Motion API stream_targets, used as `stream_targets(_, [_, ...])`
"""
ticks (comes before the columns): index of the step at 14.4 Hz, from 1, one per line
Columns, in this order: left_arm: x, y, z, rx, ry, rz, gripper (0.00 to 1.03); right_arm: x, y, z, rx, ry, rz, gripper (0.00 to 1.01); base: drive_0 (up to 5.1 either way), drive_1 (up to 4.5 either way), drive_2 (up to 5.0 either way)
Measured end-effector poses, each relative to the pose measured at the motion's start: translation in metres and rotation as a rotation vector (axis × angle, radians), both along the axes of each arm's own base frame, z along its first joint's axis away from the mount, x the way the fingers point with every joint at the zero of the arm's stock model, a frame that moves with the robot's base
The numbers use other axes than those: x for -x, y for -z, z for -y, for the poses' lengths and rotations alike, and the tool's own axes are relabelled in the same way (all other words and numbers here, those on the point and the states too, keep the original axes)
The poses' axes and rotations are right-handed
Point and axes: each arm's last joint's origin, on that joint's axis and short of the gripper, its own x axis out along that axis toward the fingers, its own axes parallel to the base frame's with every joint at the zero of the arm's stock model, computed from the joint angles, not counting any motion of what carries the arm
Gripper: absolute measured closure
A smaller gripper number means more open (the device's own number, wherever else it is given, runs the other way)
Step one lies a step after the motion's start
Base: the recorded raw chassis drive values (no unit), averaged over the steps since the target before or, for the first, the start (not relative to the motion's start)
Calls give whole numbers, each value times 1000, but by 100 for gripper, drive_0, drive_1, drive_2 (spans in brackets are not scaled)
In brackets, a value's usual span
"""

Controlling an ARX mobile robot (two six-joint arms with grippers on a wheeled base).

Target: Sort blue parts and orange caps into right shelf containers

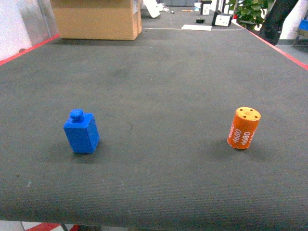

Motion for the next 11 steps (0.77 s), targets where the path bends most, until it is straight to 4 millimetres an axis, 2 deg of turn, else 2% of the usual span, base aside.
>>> stream_targets(11, [0,0,0,0,0,0,5,0,0,0,0,0,0,3,0,0,0])
